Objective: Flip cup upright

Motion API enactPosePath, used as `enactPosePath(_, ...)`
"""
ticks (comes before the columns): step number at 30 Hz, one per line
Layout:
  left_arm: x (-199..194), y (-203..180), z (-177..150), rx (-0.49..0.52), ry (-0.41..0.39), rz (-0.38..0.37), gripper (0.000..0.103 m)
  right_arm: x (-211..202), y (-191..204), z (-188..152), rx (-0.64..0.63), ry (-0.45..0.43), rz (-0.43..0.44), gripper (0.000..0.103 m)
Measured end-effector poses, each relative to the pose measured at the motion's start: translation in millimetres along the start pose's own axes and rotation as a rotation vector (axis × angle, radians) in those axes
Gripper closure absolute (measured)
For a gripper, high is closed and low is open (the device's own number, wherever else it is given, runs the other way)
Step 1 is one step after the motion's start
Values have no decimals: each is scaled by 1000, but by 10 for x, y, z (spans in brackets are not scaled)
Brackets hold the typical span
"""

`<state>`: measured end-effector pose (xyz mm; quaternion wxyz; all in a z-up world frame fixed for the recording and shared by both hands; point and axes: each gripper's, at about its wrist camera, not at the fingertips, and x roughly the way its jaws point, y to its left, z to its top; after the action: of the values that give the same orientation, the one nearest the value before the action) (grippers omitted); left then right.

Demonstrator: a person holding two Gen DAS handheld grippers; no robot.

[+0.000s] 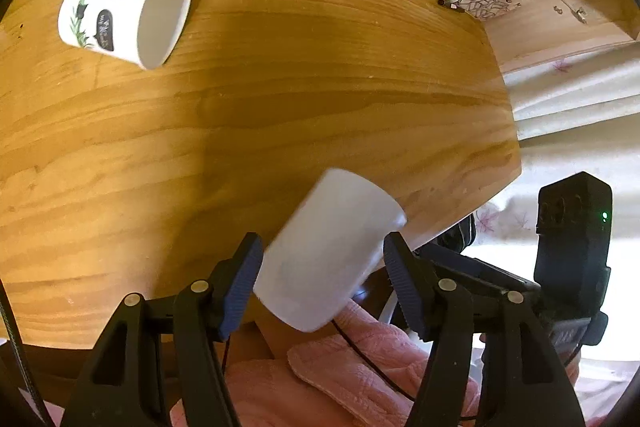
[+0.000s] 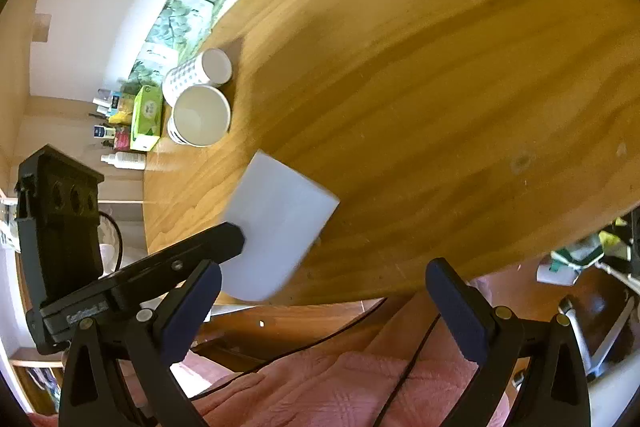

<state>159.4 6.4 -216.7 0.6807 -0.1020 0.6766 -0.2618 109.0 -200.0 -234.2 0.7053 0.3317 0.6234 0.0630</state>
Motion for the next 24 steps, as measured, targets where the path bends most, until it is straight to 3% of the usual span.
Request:
enactPosePath(3,-23,28,-37,-9,-2,2,30,25,-27,-14,26,6,14,0)
enactPosePath(12,-137,177,-125,-47,-24,18,29,237,-56,18,83,67,10,2)
enactPosePath(16,-166,240,-153,-65,-25,14,29,332,-89,28,110,102,16,20)
enactPosePath(21,-271,261,-197,-49,-49,6,29,365,-71,48,114,118,21,32)
enactPosePath(24,-335,237,-230,-29,-72,20,29,335,-32,84,90,106,12,46)
